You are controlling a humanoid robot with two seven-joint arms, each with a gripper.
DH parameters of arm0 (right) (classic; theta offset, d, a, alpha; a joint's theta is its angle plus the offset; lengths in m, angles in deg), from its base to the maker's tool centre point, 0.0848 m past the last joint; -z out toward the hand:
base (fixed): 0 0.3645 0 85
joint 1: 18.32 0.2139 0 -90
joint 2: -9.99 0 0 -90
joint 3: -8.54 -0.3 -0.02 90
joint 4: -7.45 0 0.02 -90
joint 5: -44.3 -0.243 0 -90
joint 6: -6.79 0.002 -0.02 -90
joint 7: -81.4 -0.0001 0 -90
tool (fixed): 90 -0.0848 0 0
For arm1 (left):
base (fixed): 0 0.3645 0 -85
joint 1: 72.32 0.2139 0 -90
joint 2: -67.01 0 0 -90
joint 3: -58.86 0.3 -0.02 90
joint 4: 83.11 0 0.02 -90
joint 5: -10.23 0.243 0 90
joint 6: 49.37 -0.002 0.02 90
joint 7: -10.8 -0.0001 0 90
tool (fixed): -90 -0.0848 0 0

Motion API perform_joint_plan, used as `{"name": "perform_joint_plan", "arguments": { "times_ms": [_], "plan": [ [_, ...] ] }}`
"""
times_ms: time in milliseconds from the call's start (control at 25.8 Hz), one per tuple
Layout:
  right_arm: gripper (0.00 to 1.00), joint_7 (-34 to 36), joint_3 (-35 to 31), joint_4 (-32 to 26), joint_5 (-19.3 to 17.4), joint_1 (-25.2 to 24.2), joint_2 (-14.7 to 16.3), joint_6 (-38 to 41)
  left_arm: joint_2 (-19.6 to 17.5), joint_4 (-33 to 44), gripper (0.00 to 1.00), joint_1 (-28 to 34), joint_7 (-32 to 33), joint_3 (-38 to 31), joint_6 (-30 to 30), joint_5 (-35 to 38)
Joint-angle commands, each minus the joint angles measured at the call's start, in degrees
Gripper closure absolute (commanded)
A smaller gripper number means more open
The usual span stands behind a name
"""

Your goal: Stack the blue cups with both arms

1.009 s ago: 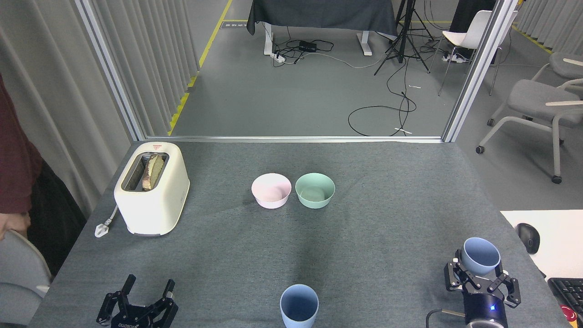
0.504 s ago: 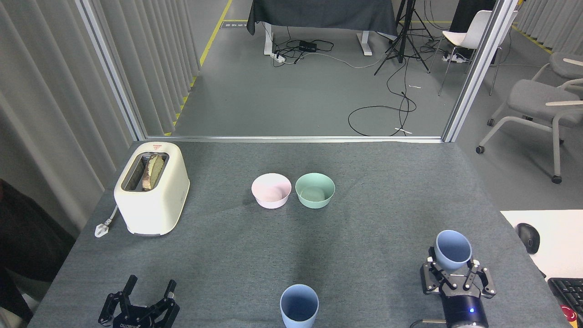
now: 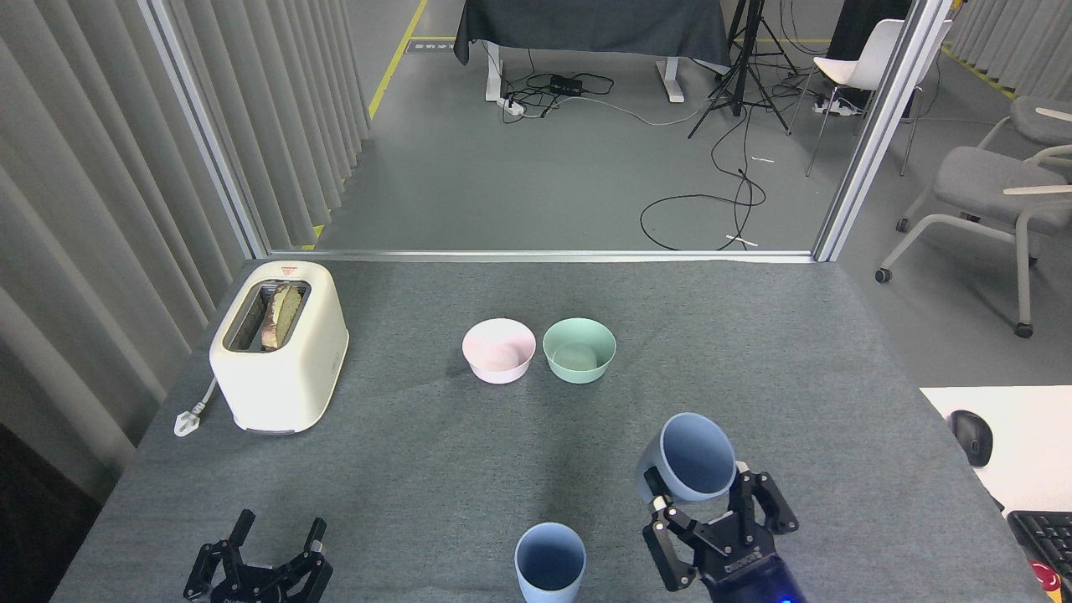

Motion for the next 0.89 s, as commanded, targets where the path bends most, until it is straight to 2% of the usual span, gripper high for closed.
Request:
{"name": "perform_joint_plan", "arguments": {
  "times_ms": [0,155,272,466,853],
  "plan": [
    [0.70,-2.94,5.66,-2.74,1.24,-0.75,-2.17,0.25,-0.01,0.02,0.00,0.08,-0.02,0.01,-0.01,0.05],
    [0.70,-5.84,10.23,-2.56,6.86,-1.54,-5.25,0.16,-0.10,0.02,0.00,0.08,-0.02,0.01,0.08,0.05],
    [0.70,-6.19,12.34,-1.07,10.20,-1.80,-6.04,0.16,-0.36,-0.07,0.00,0.08,-0.02,-0.08,0.08,0.05],
    [0.70,-9.00,12.61,-0.01,11.78,-2.59,-6.83,-0.02,-0.45,-0.07,0.00,0.17,-0.02,-0.08,0.08,0.05],
    [0.69,-9.62,10.50,0.08,11.70,-4.17,-6.21,-0.37,-0.27,-0.68,0.00,-0.01,-0.11,-0.08,0.08,0.13]
  ]
}}
